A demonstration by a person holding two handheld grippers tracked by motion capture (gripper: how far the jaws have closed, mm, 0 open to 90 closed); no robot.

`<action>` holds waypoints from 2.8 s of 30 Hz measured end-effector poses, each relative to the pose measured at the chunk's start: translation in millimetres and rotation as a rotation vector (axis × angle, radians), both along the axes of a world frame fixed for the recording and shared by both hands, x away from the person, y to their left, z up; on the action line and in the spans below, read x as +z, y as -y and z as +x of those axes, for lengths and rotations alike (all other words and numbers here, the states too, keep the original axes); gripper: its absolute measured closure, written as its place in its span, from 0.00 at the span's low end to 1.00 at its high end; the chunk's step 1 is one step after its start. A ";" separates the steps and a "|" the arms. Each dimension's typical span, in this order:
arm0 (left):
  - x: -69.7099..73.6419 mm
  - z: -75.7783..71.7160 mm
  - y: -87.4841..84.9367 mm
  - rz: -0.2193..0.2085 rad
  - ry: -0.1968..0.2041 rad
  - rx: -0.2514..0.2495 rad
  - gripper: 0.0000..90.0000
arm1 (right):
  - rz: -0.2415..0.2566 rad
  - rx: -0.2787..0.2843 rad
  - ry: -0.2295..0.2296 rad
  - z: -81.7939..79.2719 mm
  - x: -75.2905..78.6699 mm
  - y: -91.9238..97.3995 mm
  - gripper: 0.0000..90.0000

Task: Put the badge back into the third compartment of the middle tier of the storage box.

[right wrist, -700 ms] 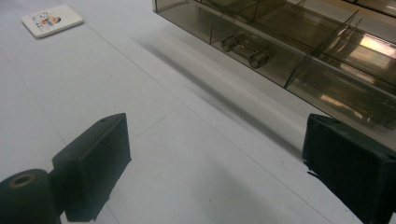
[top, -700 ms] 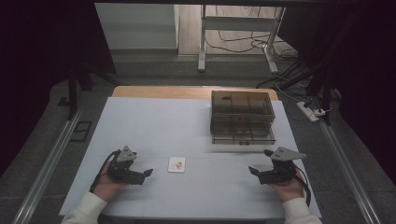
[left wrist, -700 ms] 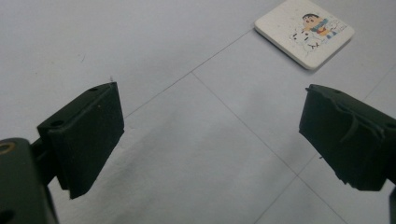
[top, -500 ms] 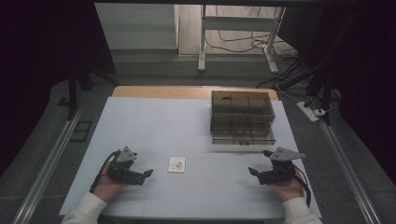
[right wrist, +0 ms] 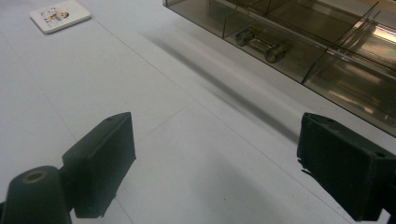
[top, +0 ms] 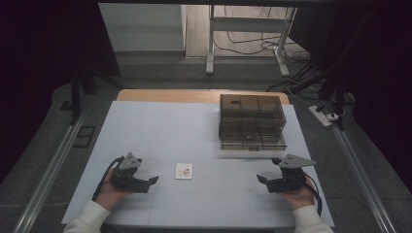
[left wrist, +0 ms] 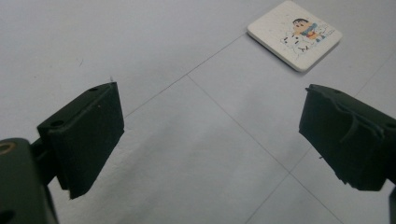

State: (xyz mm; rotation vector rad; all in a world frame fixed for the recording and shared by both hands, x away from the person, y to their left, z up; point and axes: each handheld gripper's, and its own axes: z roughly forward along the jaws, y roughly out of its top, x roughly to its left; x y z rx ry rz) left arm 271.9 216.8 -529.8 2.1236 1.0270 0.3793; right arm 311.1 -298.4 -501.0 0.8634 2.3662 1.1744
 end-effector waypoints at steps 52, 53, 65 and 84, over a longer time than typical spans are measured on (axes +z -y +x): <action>1.4 -1.6 -5.0 -0.013 0.011 0.024 0.07 | 0.022 0.199 0.042 25.2 25.8 -83.8 0.16; 1.3 -1.5 -5.1 -0.012 0.011 0.024 0.07 | 0.022 0.211 0.042 26.7 27.0 -88.2 0.16; 1.7 -1.7 -4.4 -0.012 0.013 0.024 0.07 | 0.019 0.272 0.038 31.8 32.9 -113.2 0.16; 1.9 -2.0 -3.3 -0.011 0.013 0.022 0.07 | -0.014 0.374 0.020 38.6 31.9 -156.5 0.16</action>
